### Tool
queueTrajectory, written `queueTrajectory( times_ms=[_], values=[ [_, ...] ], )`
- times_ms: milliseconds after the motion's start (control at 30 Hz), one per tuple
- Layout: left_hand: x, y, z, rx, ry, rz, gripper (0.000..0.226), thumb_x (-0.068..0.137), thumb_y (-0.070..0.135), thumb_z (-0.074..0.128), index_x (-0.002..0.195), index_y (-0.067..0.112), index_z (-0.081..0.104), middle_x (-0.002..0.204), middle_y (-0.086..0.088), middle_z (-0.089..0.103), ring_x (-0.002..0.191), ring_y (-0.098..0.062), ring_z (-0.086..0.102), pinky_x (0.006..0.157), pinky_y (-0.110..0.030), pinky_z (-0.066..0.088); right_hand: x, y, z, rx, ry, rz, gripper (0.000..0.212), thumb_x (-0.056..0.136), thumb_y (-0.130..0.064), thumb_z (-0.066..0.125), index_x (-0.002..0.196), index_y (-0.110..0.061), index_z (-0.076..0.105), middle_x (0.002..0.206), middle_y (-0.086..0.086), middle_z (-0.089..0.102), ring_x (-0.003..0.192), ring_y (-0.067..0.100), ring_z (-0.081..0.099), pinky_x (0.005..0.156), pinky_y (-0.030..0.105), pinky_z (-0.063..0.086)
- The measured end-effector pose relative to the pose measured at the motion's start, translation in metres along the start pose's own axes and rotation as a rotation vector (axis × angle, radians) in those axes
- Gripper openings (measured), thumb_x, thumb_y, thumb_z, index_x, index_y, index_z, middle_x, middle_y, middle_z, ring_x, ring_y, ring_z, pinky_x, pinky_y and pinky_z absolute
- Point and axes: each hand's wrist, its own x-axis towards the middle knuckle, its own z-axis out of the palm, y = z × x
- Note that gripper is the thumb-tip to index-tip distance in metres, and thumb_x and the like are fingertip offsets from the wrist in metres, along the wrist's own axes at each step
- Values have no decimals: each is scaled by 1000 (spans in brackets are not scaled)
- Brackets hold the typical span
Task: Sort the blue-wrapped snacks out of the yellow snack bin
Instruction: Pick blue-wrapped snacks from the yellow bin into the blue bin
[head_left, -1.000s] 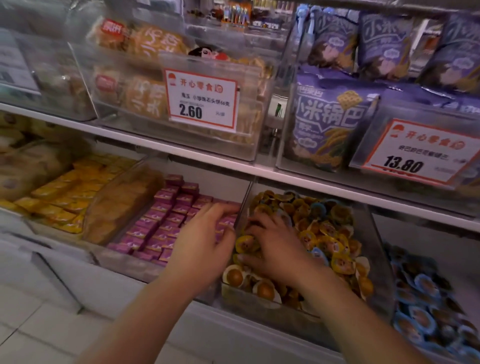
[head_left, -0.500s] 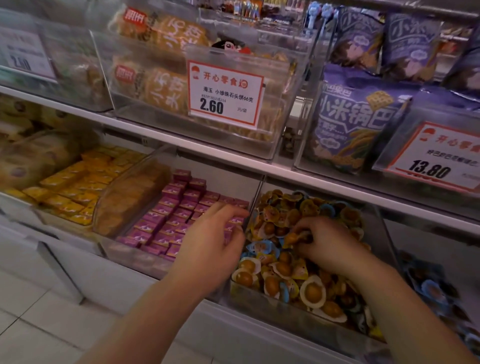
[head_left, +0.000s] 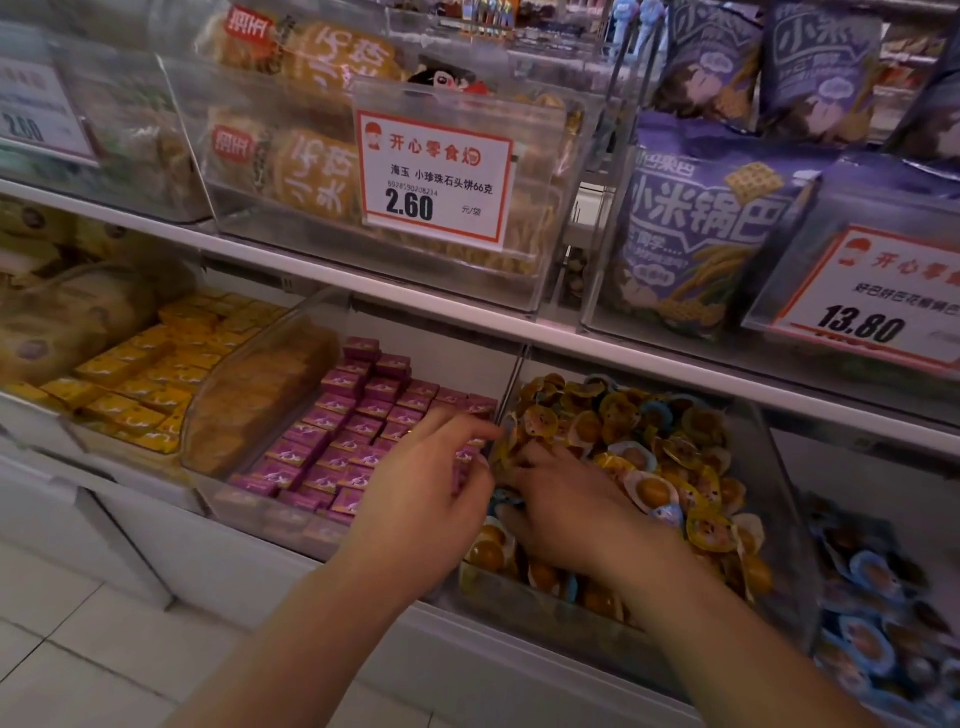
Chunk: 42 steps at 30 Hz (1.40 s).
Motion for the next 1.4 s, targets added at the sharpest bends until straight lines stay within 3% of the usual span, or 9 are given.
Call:
queueTrajectory(
  times_ms=[233,433,567,700,867,933,1100,1233,1400],
  values=[
    [0,-1,1,-6,1,0,29,90,24,53,115,35,63,112,23,56,99,4,55,73,-4,39,3,0,-4,-72,-119,35,61,90,-42,52,147,-48,31,145,6,41,124,31,49,86,41,47],
    [0,1,2,-20,7,7,32,88,32,46,113,33,65,111,22,56,94,1,58,70,-17,47,-4,6,-1,92,93,-87,34,83,-41,61,116,-38,66,103,-3,61,87,16,60,69,35,54],
    [2,4,3,-33,40,12,26,91,23,54,112,35,65,110,23,55,93,3,57,71,-11,45,-10,9,-5,307,139,-100,7,78,-37,64,84,-38,69,73,-10,66,66,4,59,53,25,47],
    [3,15,2,-52,184,43,26,88,16,54,104,30,68,107,21,57,100,4,56,78,-5,42,-16,21,-19,741,291,64,30,79,-18,75,71,-46,69,68,-19,67,69,-6,62,58,15,46],
    [-1,38,16,-103,205,184,25,86,16,51,103,25,67,110,17,58,100,-2,59,79,-15,46,-33,46,-37,1219,304,211,29,82,-3,74,83,-31,77,88,-8,77,81,4,69,75,19,55],
    [-5,46,32,-148,120,163,31,86,20,51,113,29,62,115,19,55,104,0,58,81,-13,45,-44,53,-37,1317,296,243,21,84,-1,72,89,-21,78,86,-2,76,75,9,69,66,22,54],
    [-2,61,71,-570,-218,-196,56,93,19,66,141,32,42,132,6,57,106,-4,65,92,-31,55,-61,60,-35,1283,335,217,22,89,0,67,90,-19,78,97,5,77,96,18,71,88,30,57],
    [9,67,75,-764,-175,-357,33,89,6,69,118,20,61,108,-8,71,94,-14,71,78,-30,59,-71,60,-32,1209,382,189,20,93,-6,64,92,-23,75,94,3,76,90,13,71,78,23,56],
    [8,84,75,-1356,-219,-831,23,97,23,55,109,8,68,92,-17,74,68,-26,71,59,-38,59,-67,46,-22,1110,775,313,23,92,-11,66,89,-34,68,83,-6,71,74,5,67,68,19,51]
  ],
)
